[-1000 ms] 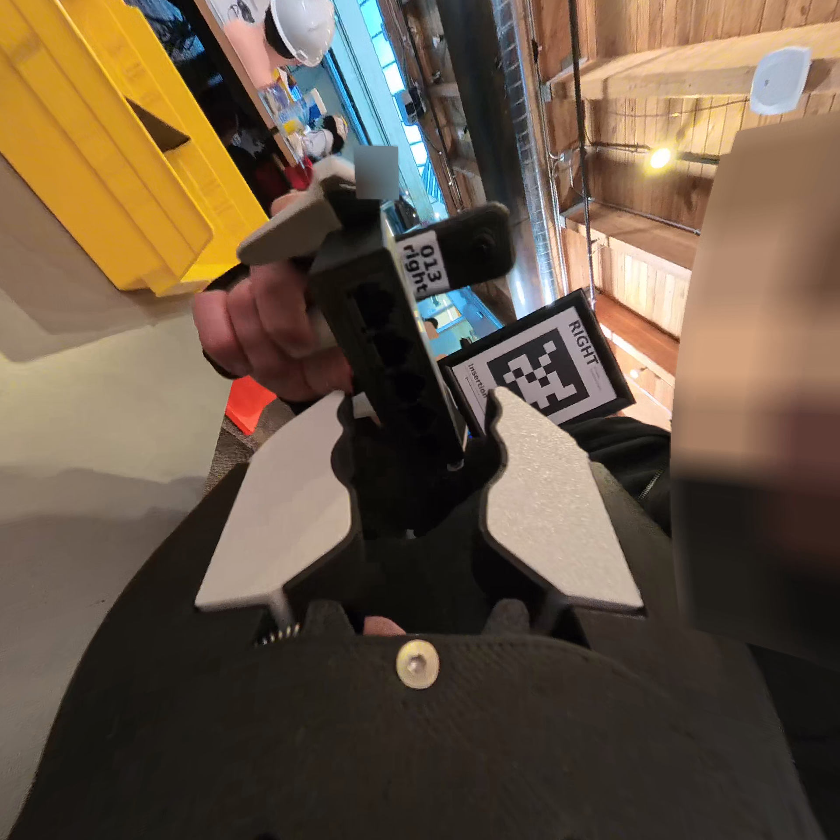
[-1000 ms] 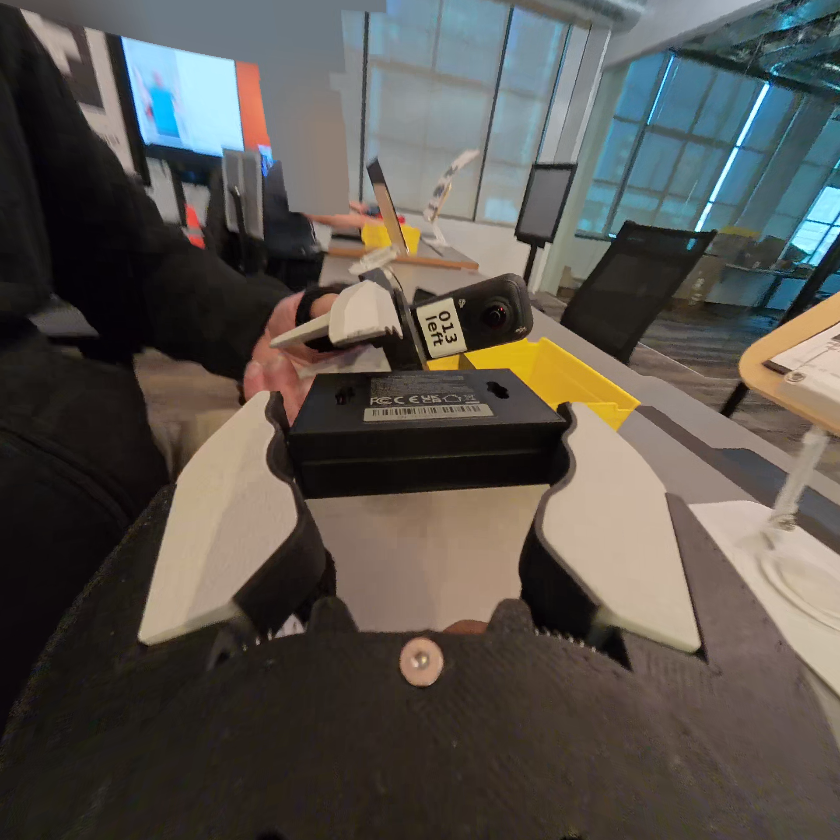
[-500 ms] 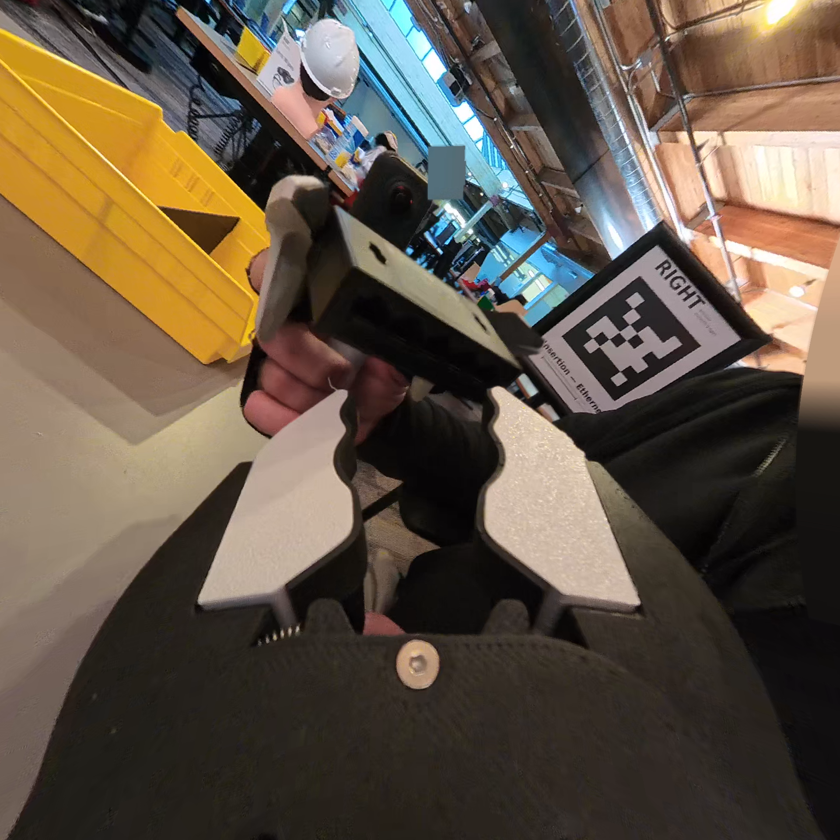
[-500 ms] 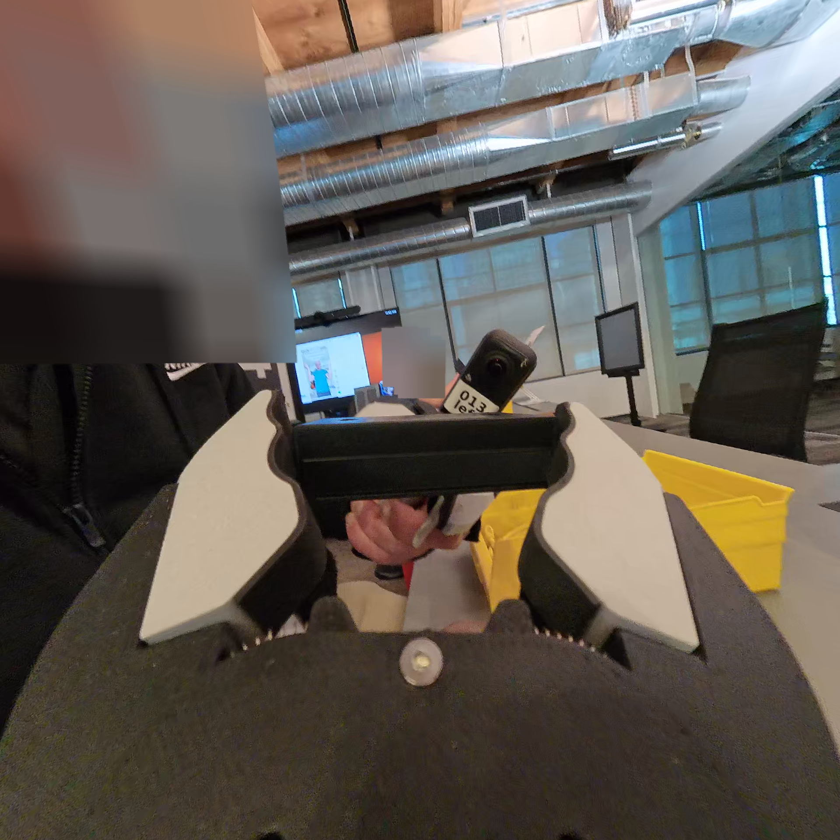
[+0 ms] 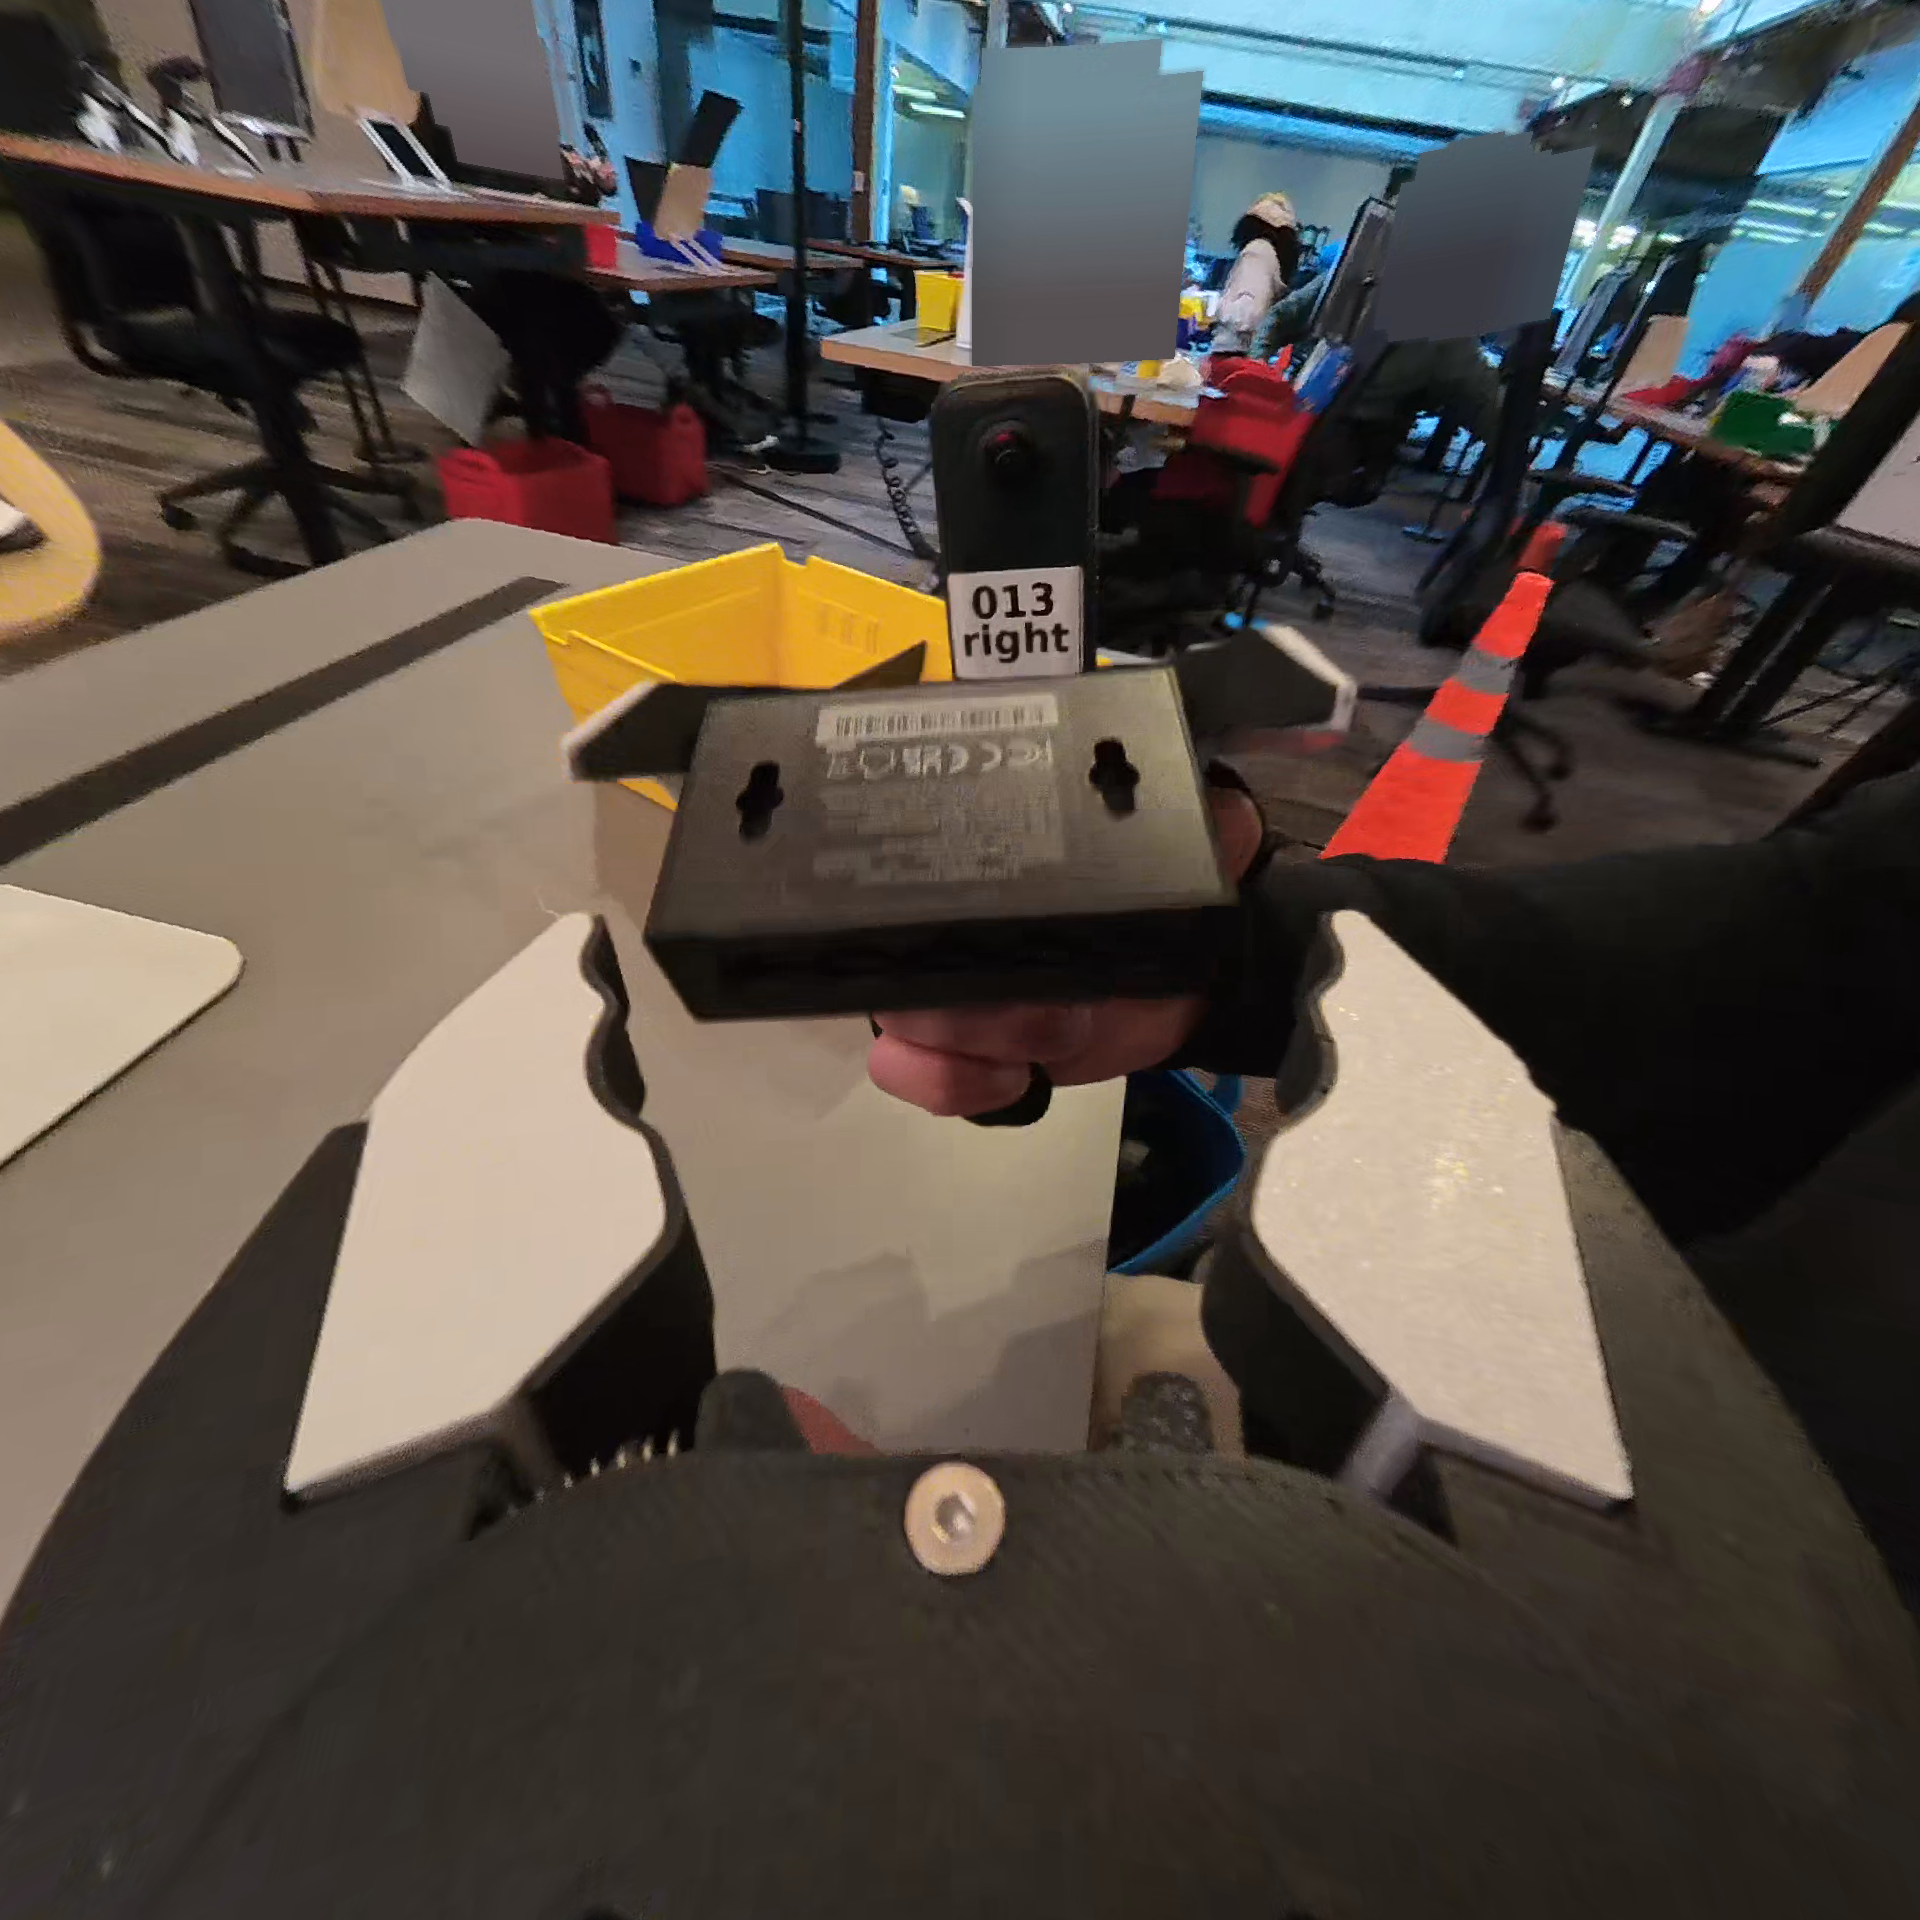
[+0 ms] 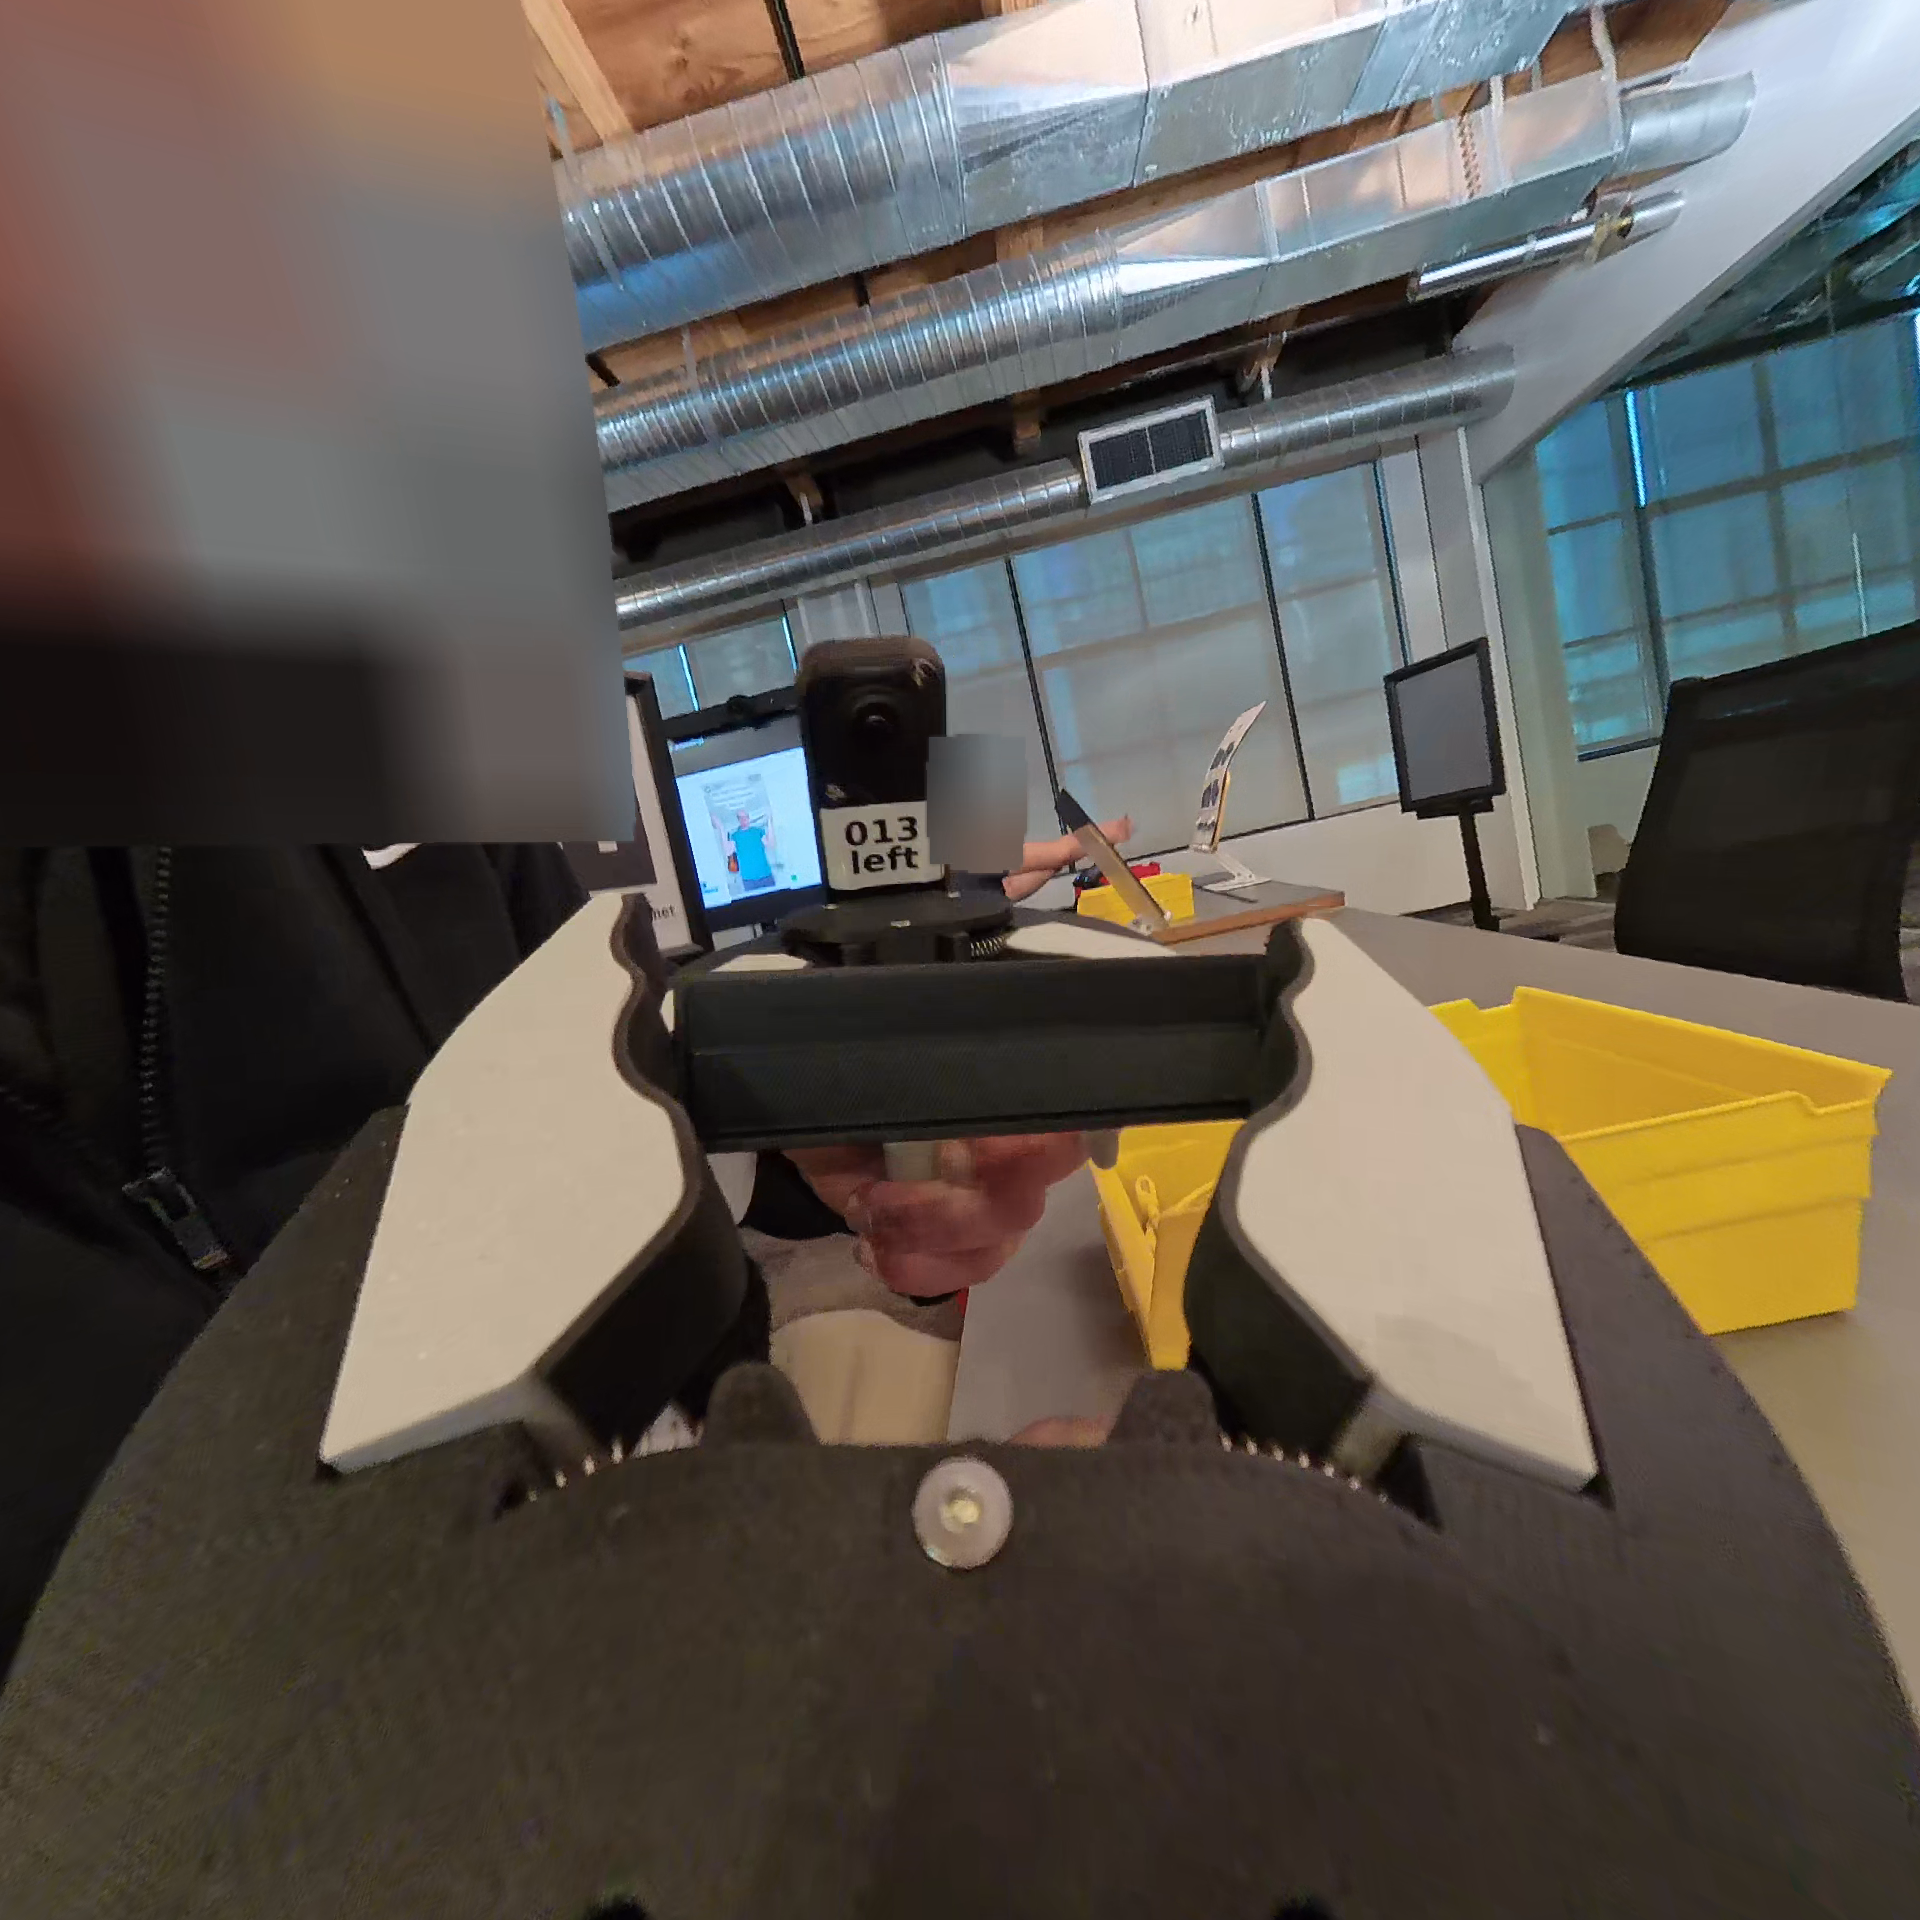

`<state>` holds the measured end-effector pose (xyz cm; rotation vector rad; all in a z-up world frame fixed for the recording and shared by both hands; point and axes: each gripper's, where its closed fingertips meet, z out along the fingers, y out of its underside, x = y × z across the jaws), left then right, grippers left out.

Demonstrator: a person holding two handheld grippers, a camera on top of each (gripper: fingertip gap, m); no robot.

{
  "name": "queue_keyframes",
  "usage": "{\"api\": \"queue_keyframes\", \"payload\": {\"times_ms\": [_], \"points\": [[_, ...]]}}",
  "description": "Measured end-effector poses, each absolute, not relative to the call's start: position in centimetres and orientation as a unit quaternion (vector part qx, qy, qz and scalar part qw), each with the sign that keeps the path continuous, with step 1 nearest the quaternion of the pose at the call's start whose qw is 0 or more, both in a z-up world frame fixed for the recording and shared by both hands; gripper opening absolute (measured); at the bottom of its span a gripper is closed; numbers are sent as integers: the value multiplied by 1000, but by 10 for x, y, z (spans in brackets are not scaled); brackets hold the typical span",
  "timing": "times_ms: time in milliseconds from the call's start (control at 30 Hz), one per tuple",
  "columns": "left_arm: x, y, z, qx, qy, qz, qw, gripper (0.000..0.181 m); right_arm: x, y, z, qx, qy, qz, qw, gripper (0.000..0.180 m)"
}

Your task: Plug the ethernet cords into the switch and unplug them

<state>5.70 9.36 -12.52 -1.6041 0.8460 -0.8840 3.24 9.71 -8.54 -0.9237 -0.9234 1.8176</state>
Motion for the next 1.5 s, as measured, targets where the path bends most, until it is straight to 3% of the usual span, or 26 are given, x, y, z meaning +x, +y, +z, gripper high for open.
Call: {"api": "queue_keyframes", "payload": {"times_ms": [67,267,400,467,533,800,933,1067,1233,1367,1500], "points": [[56,95,-125,-672,351,-353,548,107,25,92,-89,-379,-384,725,428,109],[48,97,-113,-649,346,-341,585,102,17,90,-94,-394,-387,726,411,108],[49,89,-111,-584,440,-204,650,94,19,92,-91,-394,-360,752,387,109],[50,90,-114,-559,473,-131,669,98,16,93,-94,-405,-362,746,384,109],[51,83,-110,-528,491,-93,687,83,16,97,-93,-409,-348,751,383,108],[41,106,-128,-505,512,86,690,79,22,99,-77,-397,-307,782,370,106],[34,104,-122,-479,496,114,715,35,10,89,-84,-409,-326,779,345,106],[28,101,-117,-465,527,101,704,28,7,87,-87,-435,-367,738,362,107],[28,93,-120,-488,564,3,667,27,13,80,-94,-428,-487,597,473,92],[26,87,-128,-501,600,-31,623,27,12,62,-106,-391,-594,478,516,49],[21,84,-138,-510,639,-10,576,27,9,68,-126,-388,-681,291,548,35]]}}
